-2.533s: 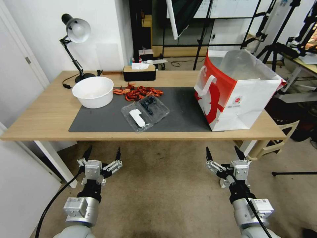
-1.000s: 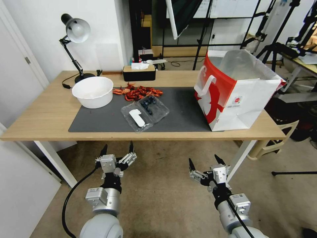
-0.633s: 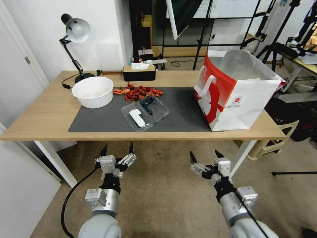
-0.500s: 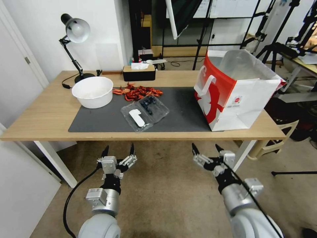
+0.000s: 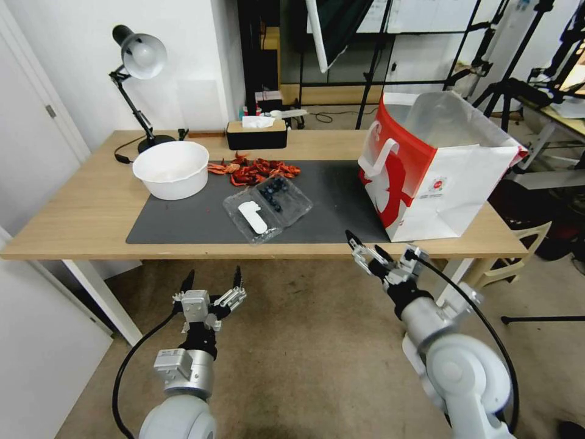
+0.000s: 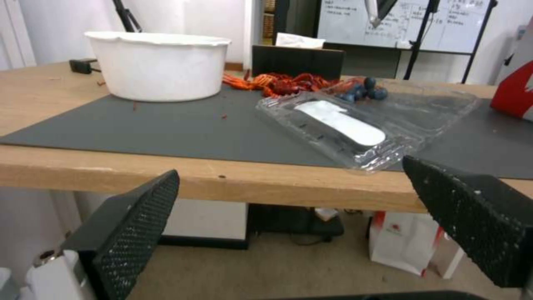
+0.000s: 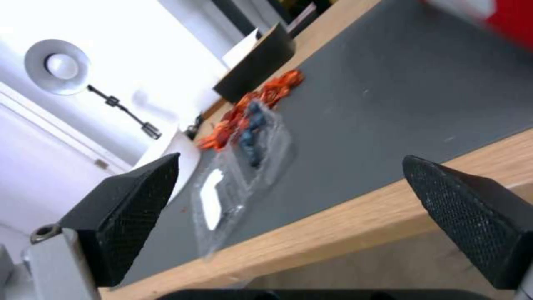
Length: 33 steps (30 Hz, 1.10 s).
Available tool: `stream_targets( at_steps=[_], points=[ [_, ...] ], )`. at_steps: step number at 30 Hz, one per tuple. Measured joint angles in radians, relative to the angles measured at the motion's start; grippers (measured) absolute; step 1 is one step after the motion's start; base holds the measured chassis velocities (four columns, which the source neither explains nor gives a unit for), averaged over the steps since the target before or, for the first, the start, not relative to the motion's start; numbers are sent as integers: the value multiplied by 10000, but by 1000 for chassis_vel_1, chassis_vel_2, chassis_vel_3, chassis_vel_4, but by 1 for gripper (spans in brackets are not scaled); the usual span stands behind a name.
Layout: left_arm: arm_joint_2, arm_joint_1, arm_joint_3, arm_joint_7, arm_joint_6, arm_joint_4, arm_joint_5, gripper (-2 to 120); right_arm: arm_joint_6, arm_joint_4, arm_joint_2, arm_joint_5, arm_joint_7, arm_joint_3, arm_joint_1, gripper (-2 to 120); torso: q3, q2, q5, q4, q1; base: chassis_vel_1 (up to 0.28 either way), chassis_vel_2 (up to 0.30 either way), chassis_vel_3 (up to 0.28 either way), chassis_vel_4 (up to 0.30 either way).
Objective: Close the takeout container lid, then place the container into the takeout bag.
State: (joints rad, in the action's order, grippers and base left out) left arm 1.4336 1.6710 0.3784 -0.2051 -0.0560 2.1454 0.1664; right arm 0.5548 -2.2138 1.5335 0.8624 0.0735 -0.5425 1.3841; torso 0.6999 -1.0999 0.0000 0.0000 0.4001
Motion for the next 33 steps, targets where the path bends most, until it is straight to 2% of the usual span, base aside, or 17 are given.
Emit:
stream_targets(
  at_steps=[5,10,14,22,25,33],
  points=[
    [-22,1,18,-21,5,-7,-34,100,89,314,-178,469,366,311,-399,100,0,0,0,0,0,0,0,0,0],
    [-101,-59,81,-2,13,-40,-14,100,250,1217,-540,1365,1296,1430,-1709,100,1,0,-1,0,0,0,0,0,0],
    [-90,-9,82,33,10,-41,-5,100,297,1573,-539,1494,1555,1851,-2218,100,1,0,-1,0,0,0,0,0,0],
    [-28,87,151,50,-24,-46,6,100,558,2504,-228,1905,2552,2733,-3420,100,1,0,-2,0,0,0,0,0,0],
    [-25,140,177,29,-33,-10,162,100,772,2851,-27,2294,3235,3008,-3844,100,1,0,-2,0,-1,0,0,0,0],
    [-34,142,227,16,-50,-16,174,100,1000,3579,133,2173,3593,3375,-4510,100,1,0,-1,-1,-3,0,0,0,0]
  ],
)
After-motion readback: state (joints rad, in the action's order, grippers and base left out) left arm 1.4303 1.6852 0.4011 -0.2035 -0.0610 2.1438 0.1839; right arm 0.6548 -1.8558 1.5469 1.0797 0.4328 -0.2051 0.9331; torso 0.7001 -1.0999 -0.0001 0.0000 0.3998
